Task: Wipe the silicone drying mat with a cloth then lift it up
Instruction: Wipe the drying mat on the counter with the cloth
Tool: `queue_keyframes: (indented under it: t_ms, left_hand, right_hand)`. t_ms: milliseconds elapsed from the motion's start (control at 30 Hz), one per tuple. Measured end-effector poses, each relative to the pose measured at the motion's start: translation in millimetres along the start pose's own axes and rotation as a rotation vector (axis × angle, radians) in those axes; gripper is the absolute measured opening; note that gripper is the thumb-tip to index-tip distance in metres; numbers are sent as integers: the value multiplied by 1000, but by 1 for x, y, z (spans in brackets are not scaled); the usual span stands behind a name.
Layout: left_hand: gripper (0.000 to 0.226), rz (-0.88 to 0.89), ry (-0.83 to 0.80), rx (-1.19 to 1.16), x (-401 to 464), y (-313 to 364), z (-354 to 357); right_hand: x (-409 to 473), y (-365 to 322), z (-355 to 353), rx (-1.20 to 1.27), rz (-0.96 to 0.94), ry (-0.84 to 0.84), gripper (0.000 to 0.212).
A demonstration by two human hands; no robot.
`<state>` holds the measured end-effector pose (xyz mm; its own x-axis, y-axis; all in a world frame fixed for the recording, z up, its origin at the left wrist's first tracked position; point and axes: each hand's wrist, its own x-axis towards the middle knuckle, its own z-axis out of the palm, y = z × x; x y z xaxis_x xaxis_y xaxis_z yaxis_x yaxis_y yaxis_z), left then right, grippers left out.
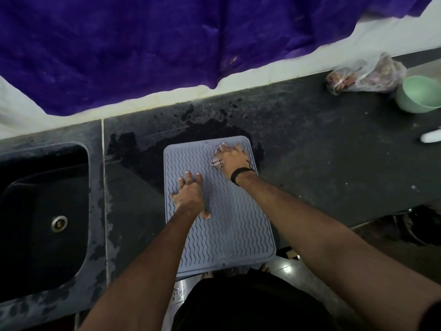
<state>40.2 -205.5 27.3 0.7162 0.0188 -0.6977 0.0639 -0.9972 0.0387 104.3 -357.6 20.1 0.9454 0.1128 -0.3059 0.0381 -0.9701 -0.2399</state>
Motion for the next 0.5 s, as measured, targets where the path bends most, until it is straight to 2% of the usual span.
queue_keyframes:
  t_ms: [167, 300, 367, 500]
  left_hand:
    - [144, -13, 3, 9, -1, 1, 2]
    - [144, 2, 10, -7, 1, 0, 1]
    - [144, 2, 13, -8, 2, -1, 2]
    - [144, -4, 14, -3, 2, -1, 1]
  right_hand:
    - [-21, 11, 14, -55, -80, -5, 41]
    - [-2, 18, -11, -69, -31, 53, 30]
    - [11, 21, -20, -85, -7, 107, 35]
    - [13, 36, -14, 9, 38, 25, 45]
